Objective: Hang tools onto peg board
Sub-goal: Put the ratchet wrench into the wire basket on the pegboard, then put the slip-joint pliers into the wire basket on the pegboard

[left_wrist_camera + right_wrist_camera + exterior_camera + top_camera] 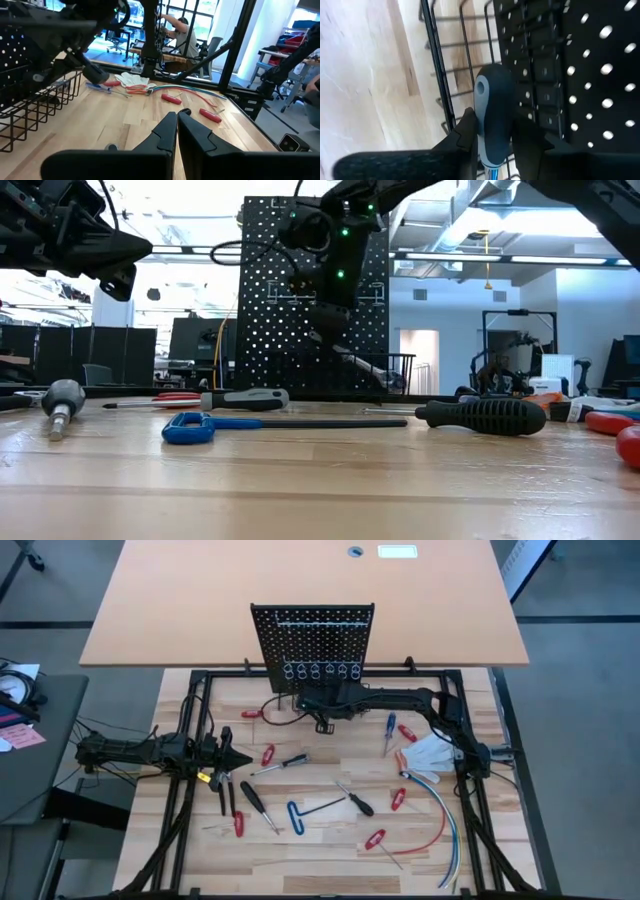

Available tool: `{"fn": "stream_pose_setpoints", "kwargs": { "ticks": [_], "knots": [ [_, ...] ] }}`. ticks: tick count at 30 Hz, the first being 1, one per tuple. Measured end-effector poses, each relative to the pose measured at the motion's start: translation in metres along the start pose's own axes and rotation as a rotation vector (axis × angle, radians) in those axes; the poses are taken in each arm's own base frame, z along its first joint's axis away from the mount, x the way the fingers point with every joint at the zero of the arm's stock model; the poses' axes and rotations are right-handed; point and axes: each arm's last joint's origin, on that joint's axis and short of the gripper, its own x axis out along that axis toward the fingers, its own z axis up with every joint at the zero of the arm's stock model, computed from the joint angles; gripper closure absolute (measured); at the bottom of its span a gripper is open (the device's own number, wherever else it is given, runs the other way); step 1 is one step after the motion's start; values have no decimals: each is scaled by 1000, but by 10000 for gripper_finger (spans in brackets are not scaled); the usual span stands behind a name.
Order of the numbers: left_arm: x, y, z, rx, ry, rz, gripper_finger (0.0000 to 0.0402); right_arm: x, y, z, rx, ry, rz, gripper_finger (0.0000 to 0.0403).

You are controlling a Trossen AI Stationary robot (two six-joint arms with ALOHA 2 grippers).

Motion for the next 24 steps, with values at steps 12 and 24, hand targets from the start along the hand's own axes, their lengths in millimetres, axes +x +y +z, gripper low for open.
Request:
{"fn": "stream_pose_setpoints", "kwargs": {
  "ticks": [12, 24],
  "knots": [
    [0, 0, 0, 0, 0, 0, 389, -1, -2, 8, -56, -74, -21, 209],
    [0, 0, 0, -7, 0, -1, 389, -47, 15, 17, -119, -211, 30, 234]
  ]
}}
